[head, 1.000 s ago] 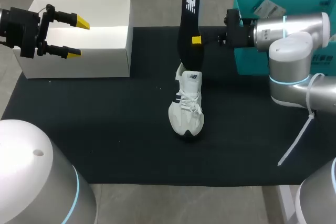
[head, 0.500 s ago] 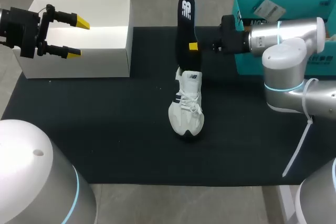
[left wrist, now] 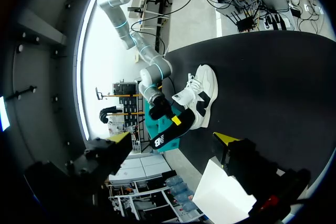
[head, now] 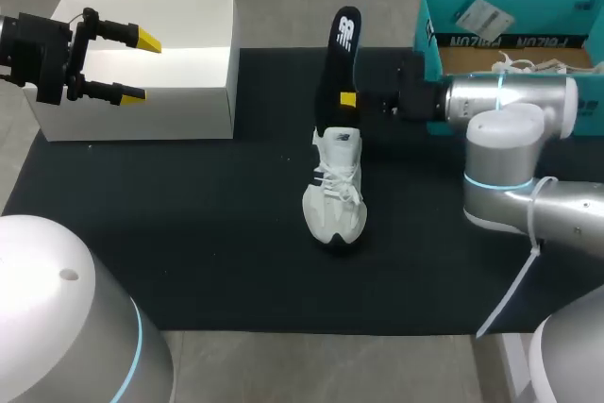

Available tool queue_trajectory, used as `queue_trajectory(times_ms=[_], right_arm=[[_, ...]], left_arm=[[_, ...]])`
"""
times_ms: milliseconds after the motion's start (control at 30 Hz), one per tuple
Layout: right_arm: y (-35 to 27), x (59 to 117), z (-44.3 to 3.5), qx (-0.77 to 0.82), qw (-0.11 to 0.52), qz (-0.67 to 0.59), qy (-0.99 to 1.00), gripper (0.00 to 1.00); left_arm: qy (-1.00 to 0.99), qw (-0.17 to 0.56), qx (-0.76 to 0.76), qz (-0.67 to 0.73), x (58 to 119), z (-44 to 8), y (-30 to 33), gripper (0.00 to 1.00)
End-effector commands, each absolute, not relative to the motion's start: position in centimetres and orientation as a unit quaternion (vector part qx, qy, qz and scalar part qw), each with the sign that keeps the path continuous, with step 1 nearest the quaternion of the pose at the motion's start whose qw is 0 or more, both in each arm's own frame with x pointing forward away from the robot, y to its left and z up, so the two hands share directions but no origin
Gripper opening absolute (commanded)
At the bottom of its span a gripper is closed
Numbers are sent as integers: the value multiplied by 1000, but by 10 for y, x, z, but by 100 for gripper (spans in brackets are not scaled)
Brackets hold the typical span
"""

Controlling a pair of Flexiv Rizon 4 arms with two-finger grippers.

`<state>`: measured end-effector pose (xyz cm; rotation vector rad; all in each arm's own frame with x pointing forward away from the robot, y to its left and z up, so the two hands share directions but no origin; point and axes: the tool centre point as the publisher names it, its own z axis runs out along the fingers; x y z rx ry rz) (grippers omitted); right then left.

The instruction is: Take the shoe out of the shoebox, open the shoe tongue, remove and reinsert the insole, then place the shoe into the shoebox

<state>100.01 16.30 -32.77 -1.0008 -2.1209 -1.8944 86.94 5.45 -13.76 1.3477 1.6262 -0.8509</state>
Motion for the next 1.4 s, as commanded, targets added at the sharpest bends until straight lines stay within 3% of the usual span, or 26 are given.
queue_trajectory(times_ms=[33, 1400], right_arm=[[165, 993, -333, -338, 65, -626, -700, 0], [172, 933, -374, -373, 159, -576, -709, 0]], left_arm=[[649, 418, 538, -338, 869, -138, 54, 100], [649, 418, 538, -338, 869, -138, 54, 100]])
